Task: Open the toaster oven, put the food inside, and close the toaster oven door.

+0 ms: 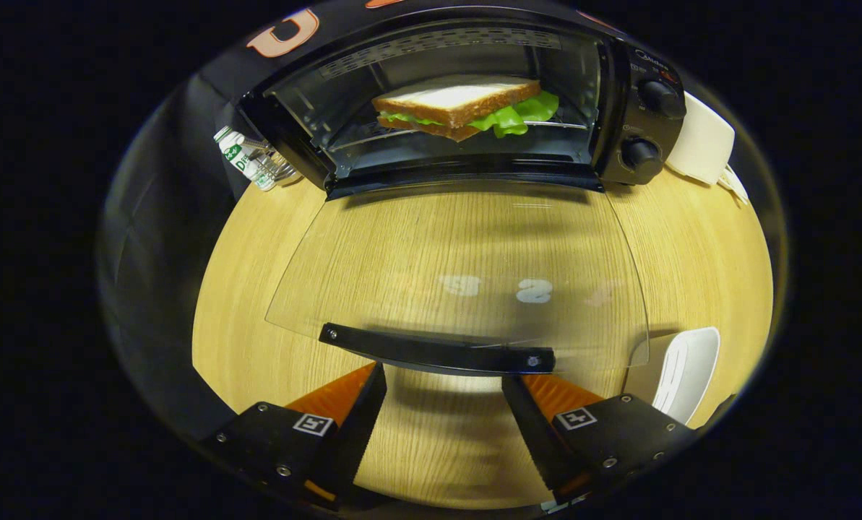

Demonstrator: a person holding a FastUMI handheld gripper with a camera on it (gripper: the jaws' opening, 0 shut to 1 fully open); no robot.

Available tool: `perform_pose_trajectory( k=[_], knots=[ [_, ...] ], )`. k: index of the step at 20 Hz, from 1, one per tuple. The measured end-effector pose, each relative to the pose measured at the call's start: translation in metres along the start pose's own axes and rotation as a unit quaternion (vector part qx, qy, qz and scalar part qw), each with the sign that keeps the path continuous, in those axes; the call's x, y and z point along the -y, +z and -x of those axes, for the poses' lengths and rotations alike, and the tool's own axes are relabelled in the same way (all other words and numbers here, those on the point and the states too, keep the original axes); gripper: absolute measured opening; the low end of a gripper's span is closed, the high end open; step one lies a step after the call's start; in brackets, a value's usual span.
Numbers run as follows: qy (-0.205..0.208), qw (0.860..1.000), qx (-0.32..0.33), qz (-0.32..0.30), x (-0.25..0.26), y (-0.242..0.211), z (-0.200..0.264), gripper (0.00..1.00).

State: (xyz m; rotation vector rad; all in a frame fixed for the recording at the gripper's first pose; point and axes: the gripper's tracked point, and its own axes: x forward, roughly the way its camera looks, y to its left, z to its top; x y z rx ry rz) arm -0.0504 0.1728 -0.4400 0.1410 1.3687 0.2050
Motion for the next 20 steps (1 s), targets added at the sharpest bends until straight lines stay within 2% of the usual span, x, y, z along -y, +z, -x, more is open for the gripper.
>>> perform_pose_trajectory(
  k=[5,10,13,20],
  knots=[
    [0.016,0.999,0.052,-0.004,-0.006,0.035,0.038,0.96],
    [0.036,0.992,0.118,-0.008,-0.012,0.092,0.071,0.96],
    [0.055,0.988,0.141,-0.036,-0.012,0.119,0.08,0.96],
    [0.035,0.976,0.213,-0.027,0.006,0.175,0.11,0.96]
  ],
)
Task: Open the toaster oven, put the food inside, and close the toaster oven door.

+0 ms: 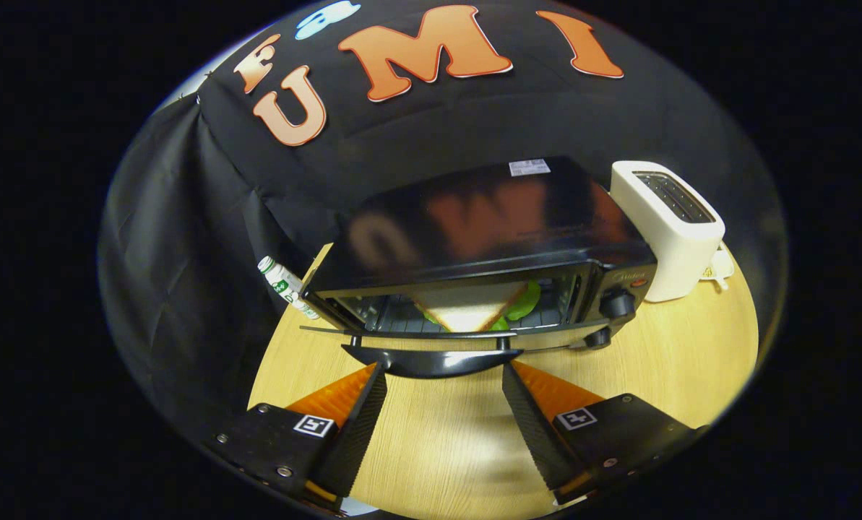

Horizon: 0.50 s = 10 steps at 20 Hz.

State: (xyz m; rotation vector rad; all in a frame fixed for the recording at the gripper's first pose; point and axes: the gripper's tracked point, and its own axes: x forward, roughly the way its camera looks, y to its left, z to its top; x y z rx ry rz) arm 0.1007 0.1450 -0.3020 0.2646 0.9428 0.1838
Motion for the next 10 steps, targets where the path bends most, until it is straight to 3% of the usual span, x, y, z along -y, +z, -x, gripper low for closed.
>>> perform_pose_trajectory(
  k=[6,10],
  knots=[
    [0.005,0.995,0.103,0.013,0.0,0.071,0.046,0.96],
    [-0.015,0.974,0.21,0.087,-0.002,0.143,0.11,0.97]
  ],
)
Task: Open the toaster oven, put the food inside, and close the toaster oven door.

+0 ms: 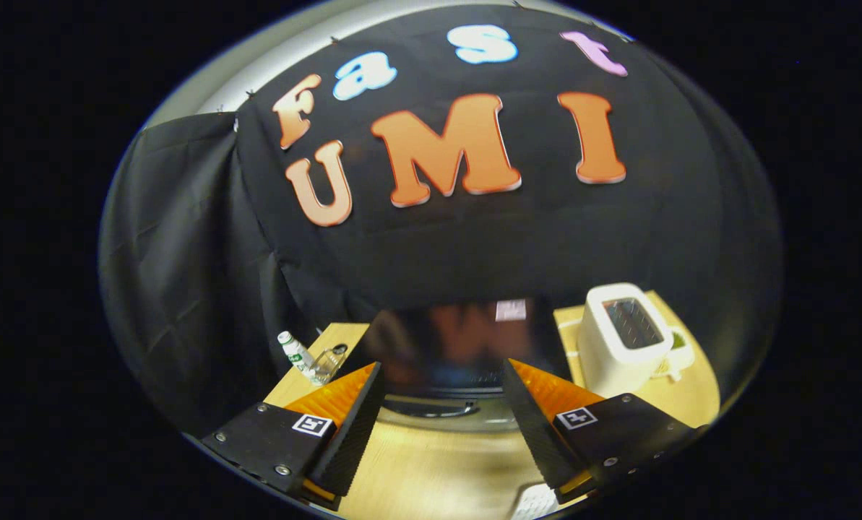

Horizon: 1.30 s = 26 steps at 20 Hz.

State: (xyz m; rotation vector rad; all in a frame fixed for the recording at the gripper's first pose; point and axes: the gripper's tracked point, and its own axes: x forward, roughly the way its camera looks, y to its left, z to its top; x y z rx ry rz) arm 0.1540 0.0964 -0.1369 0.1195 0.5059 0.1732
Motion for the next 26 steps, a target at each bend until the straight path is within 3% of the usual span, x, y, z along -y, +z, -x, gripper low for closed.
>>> perform_pose_trajectory(
  k=[6,13,19,26],
  knots=[
    [-0.03,0.99,0.133,0.034,0.028,0.113,0.059,0.99],
    [-0.087,0.959,0.258,0.079,0.076,0.199,0.125,0.98],
    [-0.134,0.94,0.297,0.097,0.103,0.228,0.154,0.98],
    [-0.123,0.929,0.334,0.105,0.111,0.229,0.17,0.98]
  ],
)
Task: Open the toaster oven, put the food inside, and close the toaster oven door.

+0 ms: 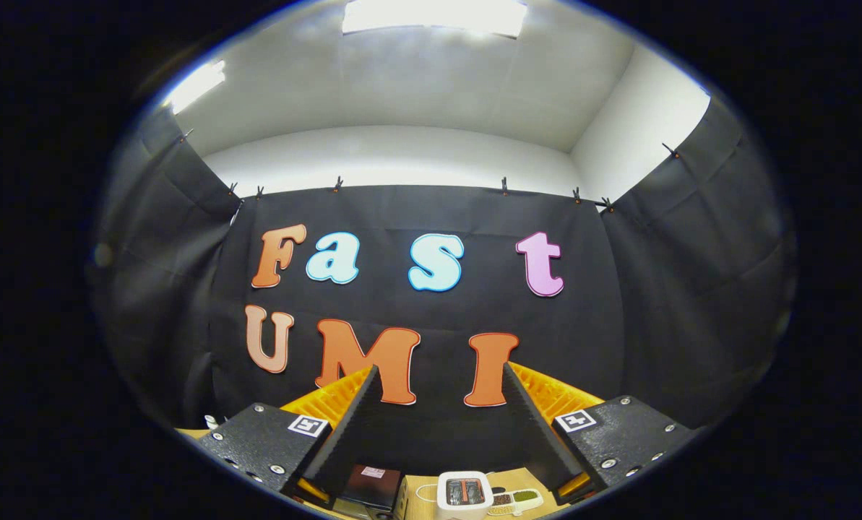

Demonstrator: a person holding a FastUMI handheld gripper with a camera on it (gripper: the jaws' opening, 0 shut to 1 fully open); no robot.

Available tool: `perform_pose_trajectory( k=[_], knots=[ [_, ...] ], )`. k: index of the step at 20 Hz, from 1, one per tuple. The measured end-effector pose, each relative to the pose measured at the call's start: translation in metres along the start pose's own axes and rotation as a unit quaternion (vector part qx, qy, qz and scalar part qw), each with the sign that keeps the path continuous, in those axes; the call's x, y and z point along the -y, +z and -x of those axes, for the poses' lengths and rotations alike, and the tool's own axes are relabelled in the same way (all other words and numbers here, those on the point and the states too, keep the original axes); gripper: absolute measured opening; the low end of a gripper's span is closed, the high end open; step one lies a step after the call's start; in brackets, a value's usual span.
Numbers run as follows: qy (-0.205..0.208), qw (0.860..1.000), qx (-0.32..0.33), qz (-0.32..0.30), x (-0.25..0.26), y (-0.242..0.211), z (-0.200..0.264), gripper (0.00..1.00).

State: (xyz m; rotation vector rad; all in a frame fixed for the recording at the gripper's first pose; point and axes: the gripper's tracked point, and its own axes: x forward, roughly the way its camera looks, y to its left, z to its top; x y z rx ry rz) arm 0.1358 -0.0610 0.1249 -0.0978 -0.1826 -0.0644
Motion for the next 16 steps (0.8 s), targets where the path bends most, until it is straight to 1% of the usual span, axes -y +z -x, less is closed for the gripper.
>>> perform_pose_trajectory(
  k=[5,11,16],
  knots=[
    [0.004,1.0,-0.013,0.003,0.005,-0.006,0.004,0.98],
    [0.007,1.0,-0.02,-0.013,0.009,-0.012,-0.001,0.98],
    [0.002,1.0,-0.023,-0.009,0.009,-0.017,-0.006,0.98]
  ],
)
